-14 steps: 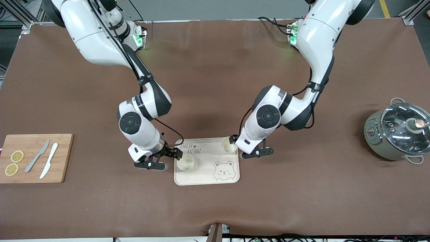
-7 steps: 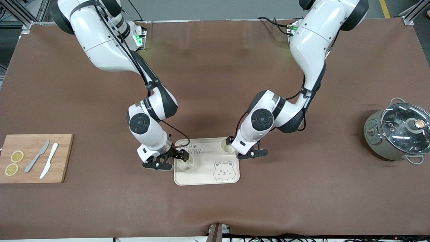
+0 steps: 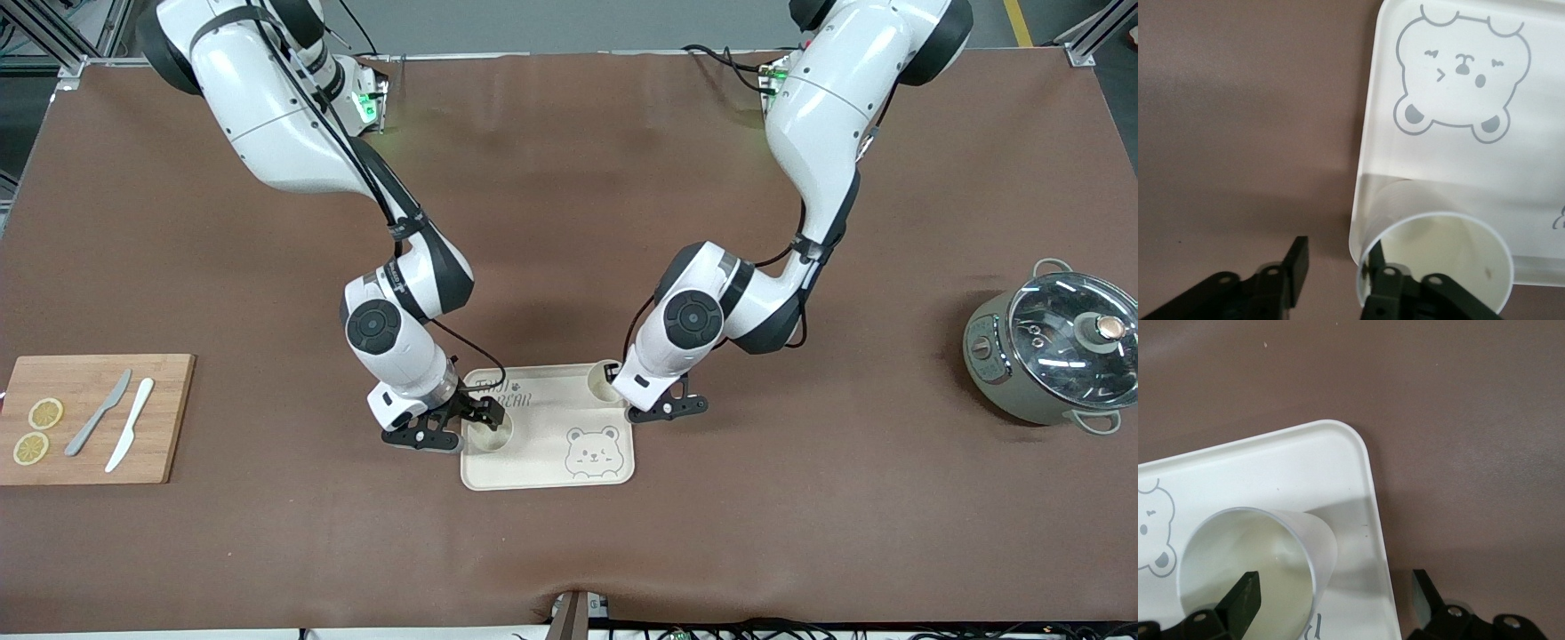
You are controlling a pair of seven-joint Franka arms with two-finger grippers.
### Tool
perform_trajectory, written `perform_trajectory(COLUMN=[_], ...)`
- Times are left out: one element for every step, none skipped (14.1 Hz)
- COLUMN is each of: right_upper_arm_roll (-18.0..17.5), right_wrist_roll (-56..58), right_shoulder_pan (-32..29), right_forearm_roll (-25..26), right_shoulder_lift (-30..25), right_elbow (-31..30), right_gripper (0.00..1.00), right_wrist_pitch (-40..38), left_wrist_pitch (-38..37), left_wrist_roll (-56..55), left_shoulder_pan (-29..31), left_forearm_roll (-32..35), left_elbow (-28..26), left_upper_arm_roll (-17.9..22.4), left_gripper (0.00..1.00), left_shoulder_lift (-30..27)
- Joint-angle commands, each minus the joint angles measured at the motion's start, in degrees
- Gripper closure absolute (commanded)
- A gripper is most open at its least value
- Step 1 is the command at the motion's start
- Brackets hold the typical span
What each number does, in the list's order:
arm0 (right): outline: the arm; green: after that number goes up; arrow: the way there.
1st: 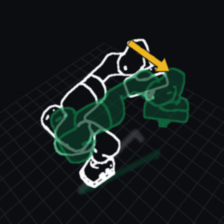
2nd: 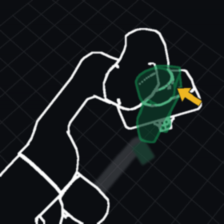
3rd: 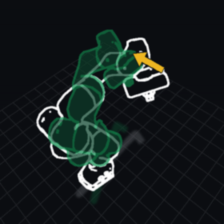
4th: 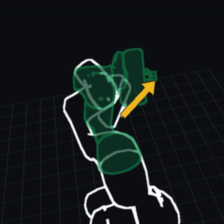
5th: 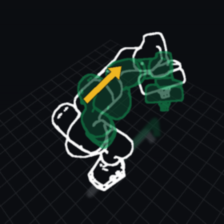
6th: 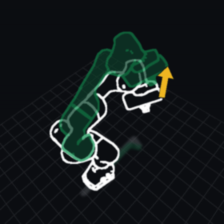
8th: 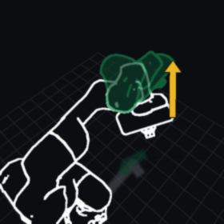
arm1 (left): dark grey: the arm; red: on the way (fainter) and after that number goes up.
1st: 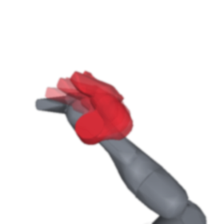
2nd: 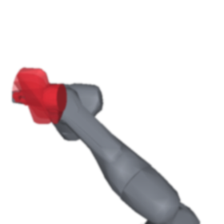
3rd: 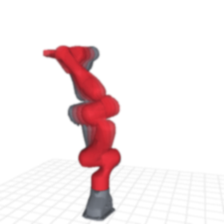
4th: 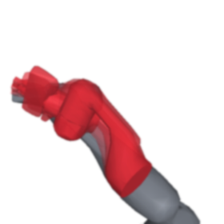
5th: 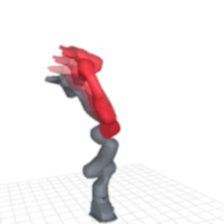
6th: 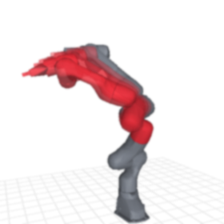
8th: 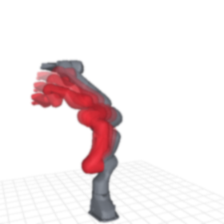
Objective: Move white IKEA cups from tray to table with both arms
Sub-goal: 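Close the left gripper on one cup while the right gripper grasps the other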
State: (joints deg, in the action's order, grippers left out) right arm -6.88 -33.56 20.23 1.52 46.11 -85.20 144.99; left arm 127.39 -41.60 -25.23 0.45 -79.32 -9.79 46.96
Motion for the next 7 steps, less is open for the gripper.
perform_trajectory(right_upper_arm_roll=[0.5,0.5,0.5,0.5,0.4,0.4,0.4], right_wrist_roll=[-3.3,-3.5,-3.5,-3.5,-3.5,-3.7,-3.9], right_shoulder_pan=[1.1,1.4,1.6,1.6,1.5,1.5,1.5], right_forearm_roll=[0.8,0.8,0.8,0.8,0.8,0.7,0.7], right_shoulder_lift=[1.4,1.7,1.8,1.8,1.8,1.8,1.8], right_elbow=[2.1,2.5,2.6,2.7,2.7,2.7,2.7], right_gripper=[0.00,0.00,0.00,0.07,0.16,0.17,0.17], right_wrist_pitch=[0.4,0.4,0.4,0.3,0.3,0.3,0.3], left_wrist_pitch=[0.3,0.8,1.2,1.2,1.2,1.4,1.5], left_wrist_roll=[-0.1,-0.8,-1.0,-1.1,-1.1,-1.5,-2.0], left_shoulder_pan=[-0.7,-0.8,-1.2,-1.5,-1.6,-1.5,-1.4], left_forearm_roll=[-0.2,-0.2,-0.2,-0.3,-0.4,-0.4,-0.5], left_elbow=[1.2,1.2,1.2,1.2,1.3,1.3,1.3], left_upper_arm_roll=[0.6,0.6,0.6,0.6,0.6,0.6,0.6], left_gripper=[1.00,1.00,1.00,1.00,1.00,1.00,1.00], left_shoulder_lift=[0.5,0.4,0.4,0.5,0.5,0.5,0.4])
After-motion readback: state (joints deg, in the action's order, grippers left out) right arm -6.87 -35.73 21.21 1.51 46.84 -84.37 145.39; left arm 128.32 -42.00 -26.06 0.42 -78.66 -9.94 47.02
